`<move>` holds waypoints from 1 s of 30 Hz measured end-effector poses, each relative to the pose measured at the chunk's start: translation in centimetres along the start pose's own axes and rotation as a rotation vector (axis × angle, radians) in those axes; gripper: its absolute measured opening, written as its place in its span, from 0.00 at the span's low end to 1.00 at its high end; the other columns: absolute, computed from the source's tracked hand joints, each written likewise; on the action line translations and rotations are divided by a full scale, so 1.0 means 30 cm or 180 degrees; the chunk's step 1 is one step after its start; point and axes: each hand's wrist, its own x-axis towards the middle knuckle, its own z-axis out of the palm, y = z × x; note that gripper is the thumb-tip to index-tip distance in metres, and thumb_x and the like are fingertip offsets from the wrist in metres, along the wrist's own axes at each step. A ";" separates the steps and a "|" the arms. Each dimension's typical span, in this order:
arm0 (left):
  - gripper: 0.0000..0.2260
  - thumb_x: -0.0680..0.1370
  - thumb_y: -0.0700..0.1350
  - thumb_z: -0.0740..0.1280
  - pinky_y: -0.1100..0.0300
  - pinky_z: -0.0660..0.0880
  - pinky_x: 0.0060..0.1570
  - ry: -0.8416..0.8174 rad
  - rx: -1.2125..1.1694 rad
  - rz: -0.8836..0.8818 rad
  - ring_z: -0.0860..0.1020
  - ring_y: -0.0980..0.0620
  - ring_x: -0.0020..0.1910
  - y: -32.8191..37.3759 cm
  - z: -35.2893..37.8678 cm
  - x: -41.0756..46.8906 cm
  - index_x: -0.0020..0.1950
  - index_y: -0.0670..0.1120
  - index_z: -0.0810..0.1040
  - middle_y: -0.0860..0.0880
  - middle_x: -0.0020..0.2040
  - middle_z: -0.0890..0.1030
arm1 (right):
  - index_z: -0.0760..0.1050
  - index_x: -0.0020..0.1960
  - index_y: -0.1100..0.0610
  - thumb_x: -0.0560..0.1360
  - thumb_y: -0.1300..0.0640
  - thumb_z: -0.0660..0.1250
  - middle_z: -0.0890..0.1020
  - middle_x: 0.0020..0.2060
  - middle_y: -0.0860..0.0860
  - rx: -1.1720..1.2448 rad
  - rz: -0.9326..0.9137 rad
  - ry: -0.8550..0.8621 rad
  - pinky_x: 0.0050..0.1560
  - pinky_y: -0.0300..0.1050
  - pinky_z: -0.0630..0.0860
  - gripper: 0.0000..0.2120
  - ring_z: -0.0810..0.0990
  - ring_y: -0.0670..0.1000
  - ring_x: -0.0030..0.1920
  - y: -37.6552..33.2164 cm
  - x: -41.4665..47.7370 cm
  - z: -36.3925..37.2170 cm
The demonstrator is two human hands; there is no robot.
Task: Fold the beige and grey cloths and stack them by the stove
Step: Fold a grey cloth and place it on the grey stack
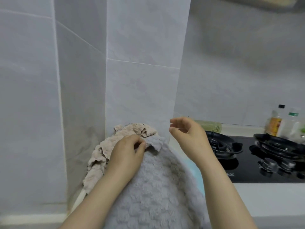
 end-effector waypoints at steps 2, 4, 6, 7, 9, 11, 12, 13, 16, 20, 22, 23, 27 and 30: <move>0.08 0.76 0.42 0.64 0.67 0.68 0.38 0.0091 -0.0112 0.0031 0.75 0.59 0.39 0.015 -0.017 0.001 0.37 0.50 0.75 0.56 0.36 0.78 | 0.78 0.56 0.50 0.76 0.60 0.66 0.81 0.49 0.42 -0.0017 -0.0032 0.0002 0.40 0.26 0.73 0.10 0.78 0.36 0.48 0.001 0.017 -0.018; 0.09 0.77 0.42 0.64 0.72 0.66 0.36 0.0135 -0.0223 0.0043 0.75 0.59 0.39 0.030 -0.036 -0.007 0.36 0.51 0.74 0.56 0.35 0.77 | 0.78 0.56 0.49 0.76 0.62 0.66 0.82 0.49 0.43 -0.0019 -0.0052 -0.0186 0.42 0.27 0.73 0.12 0.79 0.38 0.50 -0.005 0.025 -0.029; 0.09 0.76 0.42 0.64 0.74 0.66 0.36 0.0156 -0.0349 -0.0003 0.75 0.59 0.39 0.041 -0.055 -0.011 0.37 0.50 0.75 0.56 0.35 0.78 | 0.78 0.56 0.48 0.74 0.65 0.68 0.82 0.50 0.42 -0.0144 -0.0100 -0.0619 0.50 0.30 0.74 0.16 0.79 0.40 0.53 -0.011 0.026 -0.036; 0.08 0.76 0.42 0.65 0.75 0.66 0.36 0.0191 -0.0399 -0.0038 0.75 0.60 0.39 0.046 -0.063 -0.009 0.37 0.49 0.76 0.55 0.35 0.78 | 0.77 0.58 0.47 0.73 0.66 0.68 0.82 0.51 0.41 -0.0271 -0.0110 -0.0894 0.55 0.34 0.74 0.18 0.78 0.40 0.56 -0.013 0.027 -0.038; 0.08 0.76 0.42 0.66 0.75 0.66 0.34 0.0283 -0.0443 -0.0087 0.75 0.61 0.37 0.054 -0.077 -0.004 0.37 0.47 0.77 0.55 0.33 0.78 | 0.75 0.62 0.45 0.70 0.65 0.71 0.80 0.56 0.39 -0.0572 -0.0036 -0.1426 0.62 0.41 0.73 0.24 0.75 0.40 0.61 -0.016 0.021 -0.041; 0.07 0.76 0.43 0.67 0.72 0.66 0.33 0.0331 -0.0493 -0.0115 0.73 0.62 0.33 0.063 -0.086 0.003 0.37 0.47 0.78 0.56 0.31 0.78 | 0.73 0.64 0.43 0.69 0.62 0.73 0.76 0.60 0.39 -0.0791 0.0088 -0.1685 0.60 0.40 0.72 0.28 0.71 0.41 0.64 -0.016 0.016 -0.042; 0.07 0.75 0.43 0.67 0.70 0.66 0.33 0.0326 -0.0534 -0.0125 0.73 0.62 0.31 0.067 -0.090 0.004 0.37 0.47 0.78 0.56 0.30 0.77 | 0.72 0.65 0.43 0.69 0.61 0.74 0.75 0.62 0.40 -0.0859 0.0112 -0.1714 0.56 0.38 0.72 0.28 0.71 0.42 0.64 -0.016 0.014 -0.041; 0.07 0.75 0.43 0.67 0.69 0.66 0.32 0.0315 -0.0560 -0.0116 0.72 0.62 0.29 0.071 -0.093 0.005 0.36 0.47 0.78 0.57 0.29 0.76 | 0.71 0.66 0.43 0.69 0.60 0.74 0.74 0.63 0.41 -0.0917 0.0115 -0.1716 0.52 0.37 0.72 0.29 0.71 0.43 0.64 -0.016 0.013 -0.039; 0.07 0.75 0.43 0.68 0.72 0.64 0.30 0.0330 -0.0512 -0.0030 0.71 0.62 0.29 0.078 -0.102 0.008 0.36 0.48 0.78 0.57 0.29 0.76 | 0.70 0.67 0.44 0.68 0.57 0.76 0.73 0.63 0.43 -0.1059 0.0147 -0.1676 0.47 0.35 0.74 0.31 0.74 0.46 0.62 -0.018 0.009 -0.025; 0.06 0.75 0.43 0.67 0.72 0.65 0.29 0.0402 -0.0757 -0.0213 0.70 0.60 0.24 0.080 -0.109 0.018 0.38 0.48 0.79 0.59 0.25 0.76 | 0.71 0.65 0.46 0.68 0.54 0.77 0.75 0.59 0.45 -0.1269 0.0089 -0.1486 0.51 0.39 0.76 0.28 0.75 0.46 0.59 -0.020 0.007 -0.014; 0.06 0.77 0.42 0.66 0.68 0.71 0.29 0.0346 -0.1271 -0.0447 0.76 0.57 0.24 0.091 -0.111 0.021 0.39 0.47 0.79 0.53 0.26 0.80 | 0.71 0.63 0.45 0.68 0.54 0.76 0.75 0.57 0.45 -0.1230 0.0108 -0.1446 0.44 0.37 0.77 0.26 0.78 0.46 0.52 -0.024 0.004 -0.014; 0.06 0.77 0.41 0.66 0.67 0.72 0.29 0.0342 -0.1426 -0.0508 0.77 0.55 0.25 0.097 -0.112 0.024 0.40 0.46 0.79 0.50 0.27 0.82 | 0.70 0.63 0.45 0.68 0.54 0.76 0.74 0.55 0.44 -0.1222 0.0100 -0.1432 0.39 0.35 0.76 0.26 0.78 0.45 0.48 -0.026 0.002 -0.012; 0.07 0.76 0.40 0.67 0.68 0.74 0.32 0.0545 -0.1522 -0.0362 0.80 0.55 0.28 0.102 -0.118 0.035 0.38 0.47 0.80 0.50 0.30 0.82 | 0.69 0.62 0.45 0.70 0.59 0.70 0.74 0.50 0.43 -0.1378 -0.0175 -0.1236 0.38 0.32 0.71 0.23 0.76 0.45 0.46 -0.019 0.007 0.004; 0.08 0.75 0.41 0.68 0.67 0.75 0.37 0.0625 -0.1423 -0.0311 0.82 0.57 0.33 0.082 -0.127 0.047 0.37 0.49 0.80 0.55 0.31 0.82 | 0.68 0.59 0.47 0.71 0.63 0.63 0.76 0.46 0.43 -0.1323 -0.0464 -0.0867 0.40 0.33 0.70 0.19 0.76 0.45 0.45 -0.007 0.011 0.004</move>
